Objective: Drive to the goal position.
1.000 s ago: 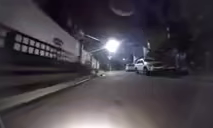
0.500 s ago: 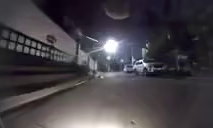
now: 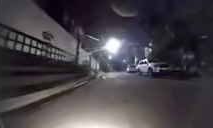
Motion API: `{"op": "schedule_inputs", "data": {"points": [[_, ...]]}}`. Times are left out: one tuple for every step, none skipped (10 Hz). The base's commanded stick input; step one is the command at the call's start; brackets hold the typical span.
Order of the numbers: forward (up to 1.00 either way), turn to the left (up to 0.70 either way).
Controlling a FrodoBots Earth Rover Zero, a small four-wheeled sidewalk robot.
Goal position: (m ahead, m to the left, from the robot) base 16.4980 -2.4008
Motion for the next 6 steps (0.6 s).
{"op": "schedule_inputs", "data": {"points": [[0.98,0.0],[0.98,0.0],[0.98,0.0],[0.98,-0.14],[0.98,-0.3],[0.98,-0.38]]}}
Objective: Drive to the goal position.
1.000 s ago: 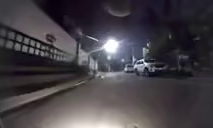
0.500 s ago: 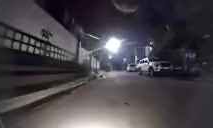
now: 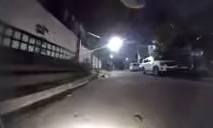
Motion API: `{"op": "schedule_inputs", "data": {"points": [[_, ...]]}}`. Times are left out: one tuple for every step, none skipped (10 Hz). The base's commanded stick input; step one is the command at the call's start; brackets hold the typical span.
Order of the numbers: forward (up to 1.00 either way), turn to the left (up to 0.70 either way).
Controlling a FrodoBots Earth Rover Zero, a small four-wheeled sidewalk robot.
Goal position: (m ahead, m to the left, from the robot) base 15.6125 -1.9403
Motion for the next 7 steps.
{"op": "schedule_inputs", "data": {"points": [[0.98,-0.38],[0.98,-0.38],[0.98,-0.24],[0.98,-0.09],[0.98,0.0],[0.98,0.0],[0.98,0.0]]}}
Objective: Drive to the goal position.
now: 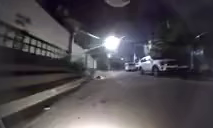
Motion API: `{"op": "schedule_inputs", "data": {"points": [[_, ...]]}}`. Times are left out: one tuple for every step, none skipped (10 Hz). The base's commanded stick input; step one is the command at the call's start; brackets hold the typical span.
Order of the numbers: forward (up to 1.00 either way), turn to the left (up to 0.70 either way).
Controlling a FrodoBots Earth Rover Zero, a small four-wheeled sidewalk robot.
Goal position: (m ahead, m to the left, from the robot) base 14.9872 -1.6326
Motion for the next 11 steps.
{"op": "schedule_inputs", "data": {"points": [[0.98,0.0],[0.98,0.0],[0.98,0.0],[0.98,-0.14],[0.98,-0.29],[0.98,-0.39],[0.98,-0.39],[0.98,-0.39],[0.98,-0.39],[0.98,-0.3],[0.98,-0.2]]}}
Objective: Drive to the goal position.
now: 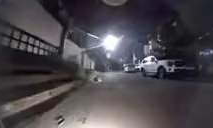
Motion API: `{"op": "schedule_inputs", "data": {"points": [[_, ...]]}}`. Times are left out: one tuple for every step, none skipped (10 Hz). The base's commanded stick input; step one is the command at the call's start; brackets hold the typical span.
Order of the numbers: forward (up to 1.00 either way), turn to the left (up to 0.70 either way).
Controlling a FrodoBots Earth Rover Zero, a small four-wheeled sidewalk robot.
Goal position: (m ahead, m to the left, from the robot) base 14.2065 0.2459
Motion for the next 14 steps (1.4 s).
{"op": "schedule_inputs", "data": {"points": [[0.98,-0.08],[0.98,0.0],[0.98,0.0],[0.98,0.0],[0.98,0.0],[0.98,0.0],[0.98,0.0],[0.98,0.0],[0.98,0.0],[0.99,0.0],[0.99,0.0],[0.99,0.0],[0.99,0.0],[0.99,0.0]]}}
